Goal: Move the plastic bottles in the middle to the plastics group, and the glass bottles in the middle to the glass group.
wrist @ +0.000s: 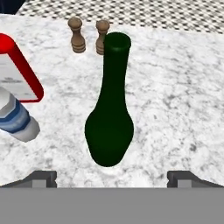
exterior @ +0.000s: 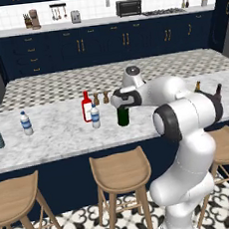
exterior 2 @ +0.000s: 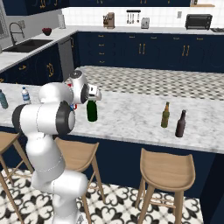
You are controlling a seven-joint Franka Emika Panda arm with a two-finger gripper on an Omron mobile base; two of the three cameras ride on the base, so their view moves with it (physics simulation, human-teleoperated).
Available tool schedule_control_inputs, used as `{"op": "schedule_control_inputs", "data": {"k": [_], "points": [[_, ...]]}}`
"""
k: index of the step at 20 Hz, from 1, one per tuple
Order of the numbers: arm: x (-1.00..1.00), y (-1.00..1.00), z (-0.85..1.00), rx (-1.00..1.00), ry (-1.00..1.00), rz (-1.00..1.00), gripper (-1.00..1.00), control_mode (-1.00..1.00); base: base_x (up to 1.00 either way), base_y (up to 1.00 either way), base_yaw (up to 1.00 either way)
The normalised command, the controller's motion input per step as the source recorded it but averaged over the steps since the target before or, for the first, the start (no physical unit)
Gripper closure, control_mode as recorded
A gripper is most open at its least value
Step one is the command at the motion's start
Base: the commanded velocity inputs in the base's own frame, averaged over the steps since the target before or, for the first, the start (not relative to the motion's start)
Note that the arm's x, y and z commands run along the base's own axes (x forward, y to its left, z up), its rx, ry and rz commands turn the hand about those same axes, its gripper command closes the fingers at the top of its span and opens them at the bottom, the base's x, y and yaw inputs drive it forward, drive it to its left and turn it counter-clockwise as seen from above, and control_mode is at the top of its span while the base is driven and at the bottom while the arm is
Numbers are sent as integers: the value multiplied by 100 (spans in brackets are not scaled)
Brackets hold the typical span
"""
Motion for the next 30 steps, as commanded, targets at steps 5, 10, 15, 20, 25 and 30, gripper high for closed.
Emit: {"op": "schedule_control_inputs", "data": {"k": [5, 10, 15, 20, 25, 30], "points": [[15, 0, -24, 0, 0, 0, -100, -100, 0, 0, 0], [4, 0, -24, 0, 0, 0, -100, -100, 0, 0, 0], [4, 0, -13, 0, 0, 0, -100, -100, 0, 0, 0], [22, 0, -3, 0, 0, 0, -100, -100, 0, 0, 0], [18, 0, -1, 0, 0, 0, -100, -100, 0, 0, 0], [7, 2, -9, 0, 0, 0, -100, -100, 0, 0, 0]]}}
